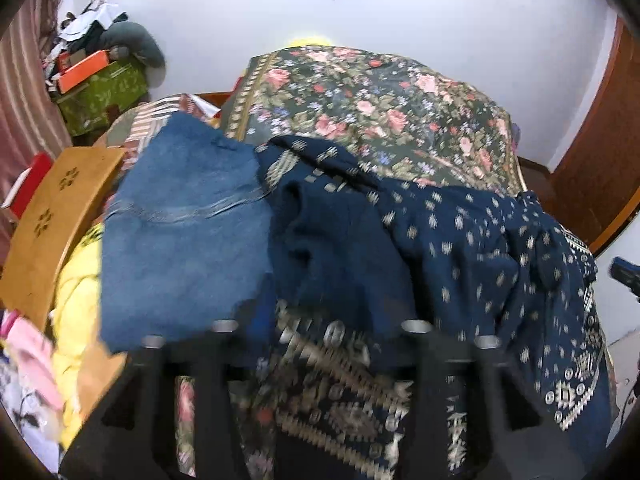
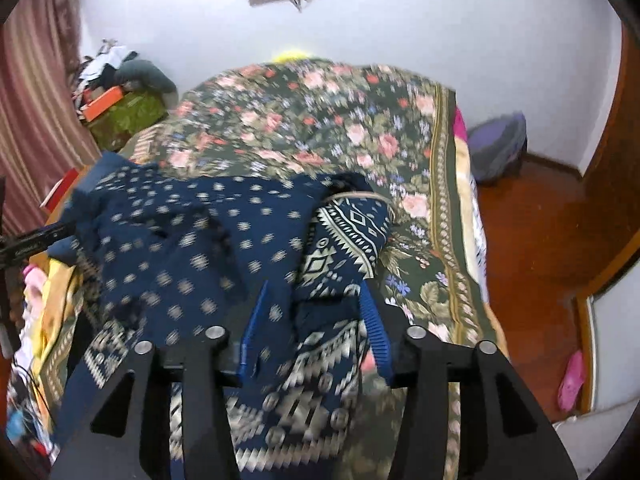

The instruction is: Fold large clothes

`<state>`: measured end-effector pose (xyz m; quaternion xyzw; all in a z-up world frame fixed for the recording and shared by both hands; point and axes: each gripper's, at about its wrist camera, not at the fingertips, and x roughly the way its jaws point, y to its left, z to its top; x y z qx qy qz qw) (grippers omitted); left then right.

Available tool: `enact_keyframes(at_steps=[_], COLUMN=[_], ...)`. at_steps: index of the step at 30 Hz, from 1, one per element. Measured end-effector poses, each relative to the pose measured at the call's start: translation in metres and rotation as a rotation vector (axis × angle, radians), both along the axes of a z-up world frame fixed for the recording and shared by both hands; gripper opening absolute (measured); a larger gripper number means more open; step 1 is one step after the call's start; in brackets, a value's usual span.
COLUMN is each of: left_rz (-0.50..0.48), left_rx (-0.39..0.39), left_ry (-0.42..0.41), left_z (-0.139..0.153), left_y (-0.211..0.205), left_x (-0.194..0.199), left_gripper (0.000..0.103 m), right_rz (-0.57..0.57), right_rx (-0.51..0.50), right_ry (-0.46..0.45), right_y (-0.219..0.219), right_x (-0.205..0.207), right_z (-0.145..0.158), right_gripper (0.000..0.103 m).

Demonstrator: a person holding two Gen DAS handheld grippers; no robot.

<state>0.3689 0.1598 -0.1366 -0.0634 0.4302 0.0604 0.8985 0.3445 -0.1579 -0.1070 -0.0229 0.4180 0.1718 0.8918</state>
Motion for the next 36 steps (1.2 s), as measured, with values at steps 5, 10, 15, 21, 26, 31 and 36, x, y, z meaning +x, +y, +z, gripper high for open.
enact_keyframes(at_steps=[5,10,15,21,26,31,36], left_rz=[-0.005,-0.023,-0.076,-0.106,-0.066,-0.024,0.014], left_rx=[0.034,0.067,0.055,-0.003,-0.12,-0.207,-0.343], left_ry=[-0.005,-0.017,0.017,0.109,0.208,0.261,0.258], left_z=[0.016,0.024,0.009,-0.034,-0.077,-0.109,-0.125], left_y=[-0.002,-0.005,-0.011,-0.009,0.002,0.006,0.009], left_x=[-0.042,-0.09,-0.131,-0.167,-0.185,-0.204,-0.211], left_gripper=[0.058,0.073,0.083,0.083,0.083,0.083,0.081], right_rz=[0.012,0.031,0.03,0.046,0.045,0.028,-0.009], right_rx=[-0.012,0.006,0.009,-0.068,-0.037,0.008,0.116], right_ry=[-0.058,-0.053,-0.034,0.008,0.099,0.191,0.248], right_y=[0.0,-0.001,-0.005,-0.008,-0.015,-0.018,-0.026], right_x=[-0.047,-0.082,-0.113,-0.146,-0.168,-0.179,-0.177], right_z=[0.023,0.027,0.017,-0.005,-0.03,-0.056,-0.071], right_gripper=[0.058,0.059,0.059,0.059,0.059,0.059,0.059])
